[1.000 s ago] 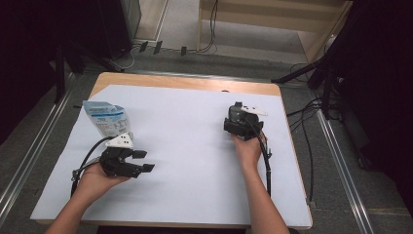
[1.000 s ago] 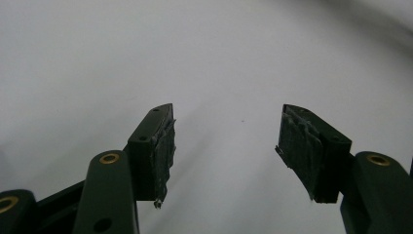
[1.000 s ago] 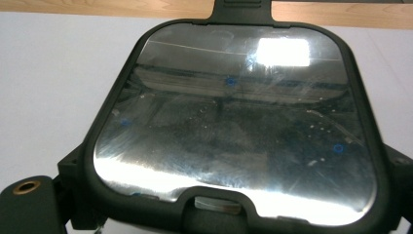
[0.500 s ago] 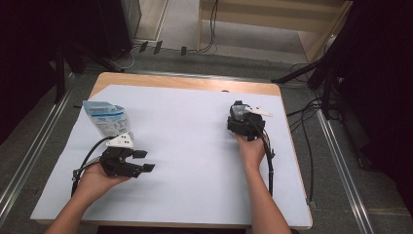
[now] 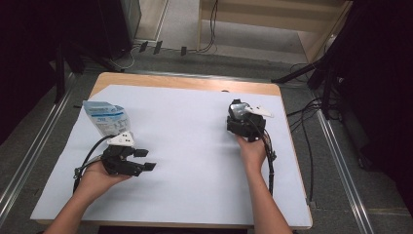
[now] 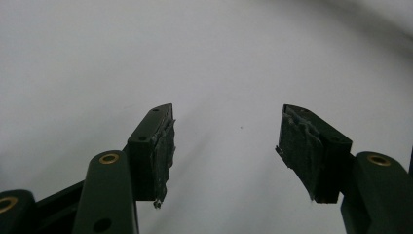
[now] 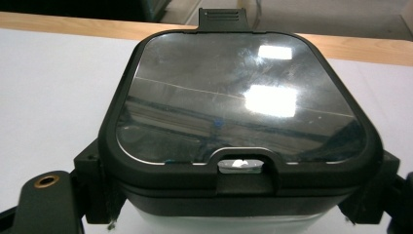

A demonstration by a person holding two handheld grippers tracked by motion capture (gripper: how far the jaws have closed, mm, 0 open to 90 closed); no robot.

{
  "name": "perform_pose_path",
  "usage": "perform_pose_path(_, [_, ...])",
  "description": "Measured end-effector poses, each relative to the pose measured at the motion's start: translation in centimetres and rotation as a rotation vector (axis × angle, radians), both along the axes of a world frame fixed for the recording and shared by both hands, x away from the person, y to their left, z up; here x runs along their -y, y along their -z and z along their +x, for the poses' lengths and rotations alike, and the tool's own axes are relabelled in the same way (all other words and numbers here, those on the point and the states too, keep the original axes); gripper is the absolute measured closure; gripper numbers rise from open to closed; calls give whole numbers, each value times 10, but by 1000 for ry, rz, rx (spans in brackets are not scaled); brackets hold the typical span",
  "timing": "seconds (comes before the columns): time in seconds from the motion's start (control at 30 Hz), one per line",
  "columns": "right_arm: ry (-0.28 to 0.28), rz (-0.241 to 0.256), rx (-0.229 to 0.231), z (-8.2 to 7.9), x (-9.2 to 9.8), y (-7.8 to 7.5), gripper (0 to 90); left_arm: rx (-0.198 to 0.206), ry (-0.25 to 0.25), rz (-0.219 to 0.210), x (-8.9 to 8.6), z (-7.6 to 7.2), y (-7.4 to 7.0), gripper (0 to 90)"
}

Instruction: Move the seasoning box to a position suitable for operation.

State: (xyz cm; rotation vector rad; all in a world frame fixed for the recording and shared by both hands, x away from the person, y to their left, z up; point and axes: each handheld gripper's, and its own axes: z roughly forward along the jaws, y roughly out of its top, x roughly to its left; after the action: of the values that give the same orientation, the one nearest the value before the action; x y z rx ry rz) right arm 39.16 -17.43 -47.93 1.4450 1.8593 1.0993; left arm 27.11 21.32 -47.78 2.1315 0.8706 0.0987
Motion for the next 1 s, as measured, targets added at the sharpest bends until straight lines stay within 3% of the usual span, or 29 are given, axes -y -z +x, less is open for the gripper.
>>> perform_pose_path(0.3, [-121, -16, 24, -31, -28, -8, 164, -9, 6, -2, 0, 9, -3, 380])
perform_pose_path(0.67, [-217, -6, 33, -61, -55, -11, 164, -18, 0, -11, 1, 21, -5, 382])
perform_pose_path(1.0, [-236, -16, 20, -76, -85, -1, 164, -20, 13, -7, 6, 25, -4, 384])
